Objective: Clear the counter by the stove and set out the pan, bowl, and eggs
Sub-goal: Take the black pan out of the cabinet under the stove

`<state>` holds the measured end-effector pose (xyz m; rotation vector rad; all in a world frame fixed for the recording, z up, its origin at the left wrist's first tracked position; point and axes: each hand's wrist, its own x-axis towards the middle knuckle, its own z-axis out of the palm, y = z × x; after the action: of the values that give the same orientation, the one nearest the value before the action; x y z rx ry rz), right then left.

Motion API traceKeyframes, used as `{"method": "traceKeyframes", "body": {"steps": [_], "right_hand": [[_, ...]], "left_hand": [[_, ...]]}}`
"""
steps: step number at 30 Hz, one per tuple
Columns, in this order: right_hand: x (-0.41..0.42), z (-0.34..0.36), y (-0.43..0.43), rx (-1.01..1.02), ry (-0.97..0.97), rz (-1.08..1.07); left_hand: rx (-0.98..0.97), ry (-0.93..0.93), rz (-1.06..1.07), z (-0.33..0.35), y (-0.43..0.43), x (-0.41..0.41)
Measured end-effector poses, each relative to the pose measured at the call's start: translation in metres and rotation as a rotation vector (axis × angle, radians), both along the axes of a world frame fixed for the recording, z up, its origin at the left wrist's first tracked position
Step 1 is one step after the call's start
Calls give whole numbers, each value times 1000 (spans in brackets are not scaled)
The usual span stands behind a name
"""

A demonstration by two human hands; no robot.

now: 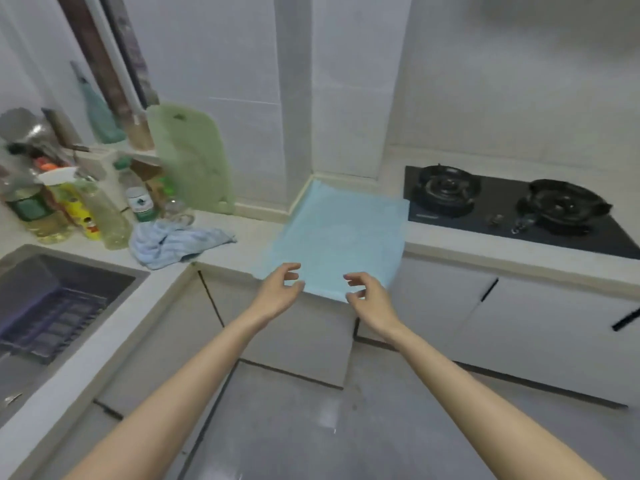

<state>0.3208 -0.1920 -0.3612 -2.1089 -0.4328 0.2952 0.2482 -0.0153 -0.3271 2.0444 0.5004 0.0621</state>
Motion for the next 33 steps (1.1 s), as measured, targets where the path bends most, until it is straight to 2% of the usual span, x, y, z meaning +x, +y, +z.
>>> {"method": "traceKeyframes", "body": {"steps": [6, 12, 15, 23, 28, 33], "right_hand": [[93, 2, -128, -87, 24, -199], [156, -1, -238, -129, 30, -404], [183, -6, -280, -185, -6, -437], [279, -43, -353, -384, -63, -332], [348, -74, -389, -519, 20, -214], [388, -100, -416, -612, 87, -33]], "left_hand": [[-30, 48, -210, -5, -110, 134], [-22, 107, -439, -31, -209, 229], [-33, 180, -523, -54, -250, 266], [-64, 340, -614, -126, -340, 375], [-90, 472, -593, -164, -396, 442], [-183, 577, -559, -191, -428, 468]]}}
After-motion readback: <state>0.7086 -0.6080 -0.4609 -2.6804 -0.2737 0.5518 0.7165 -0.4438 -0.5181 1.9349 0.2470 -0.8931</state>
